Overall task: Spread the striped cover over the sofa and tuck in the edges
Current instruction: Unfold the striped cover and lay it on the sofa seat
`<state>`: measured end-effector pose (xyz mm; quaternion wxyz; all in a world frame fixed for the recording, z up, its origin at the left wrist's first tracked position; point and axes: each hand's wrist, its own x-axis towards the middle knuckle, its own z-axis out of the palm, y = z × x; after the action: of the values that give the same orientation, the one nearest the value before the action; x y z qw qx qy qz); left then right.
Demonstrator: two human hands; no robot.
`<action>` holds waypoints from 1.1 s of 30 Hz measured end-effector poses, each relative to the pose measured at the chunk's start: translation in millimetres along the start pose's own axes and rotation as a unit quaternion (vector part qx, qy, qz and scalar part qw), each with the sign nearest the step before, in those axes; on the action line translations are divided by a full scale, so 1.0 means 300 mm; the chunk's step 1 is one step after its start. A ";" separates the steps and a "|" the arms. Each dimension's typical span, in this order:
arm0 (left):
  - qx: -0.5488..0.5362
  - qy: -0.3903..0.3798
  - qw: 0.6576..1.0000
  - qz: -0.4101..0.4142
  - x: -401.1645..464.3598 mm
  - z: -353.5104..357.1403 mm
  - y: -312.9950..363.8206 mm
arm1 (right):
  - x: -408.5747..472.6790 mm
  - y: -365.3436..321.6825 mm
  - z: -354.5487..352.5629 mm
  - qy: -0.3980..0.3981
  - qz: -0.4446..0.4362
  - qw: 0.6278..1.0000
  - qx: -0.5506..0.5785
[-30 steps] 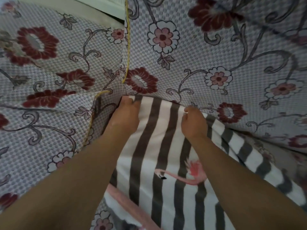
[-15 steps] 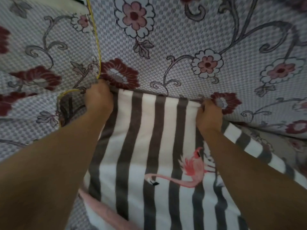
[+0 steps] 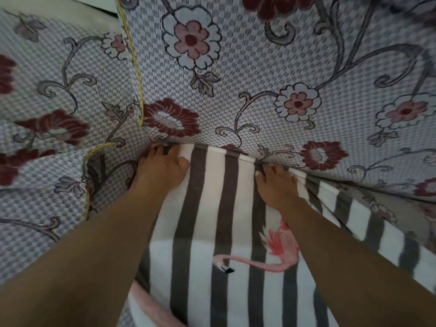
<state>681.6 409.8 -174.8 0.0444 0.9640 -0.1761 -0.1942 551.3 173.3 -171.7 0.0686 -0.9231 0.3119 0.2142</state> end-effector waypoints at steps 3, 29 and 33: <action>-0.032 -0.125 0.991 -0.036 0.073 -0.043 0.007 | 0.010 -0.009 -0.037 -0.073 0.019 0.997 0.025; 0.067 -0.129 0.926 0.348 -0.768 0.012 -0.051 | -0.709 -0.111 0.088 0.001 -0.323 0.946 0.030; 0.146 -0.104 0.915 0.361 -0.803 0.025 -0.044 | -0.828 -0.083 0.167 -0.083 -0.345 0.934 0.034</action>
<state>475.1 508.0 -97.4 -0.0485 0.8049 -0.5421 -0.2364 371.5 342.0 -108.2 0.1955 -0.9499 -0.0255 0.2424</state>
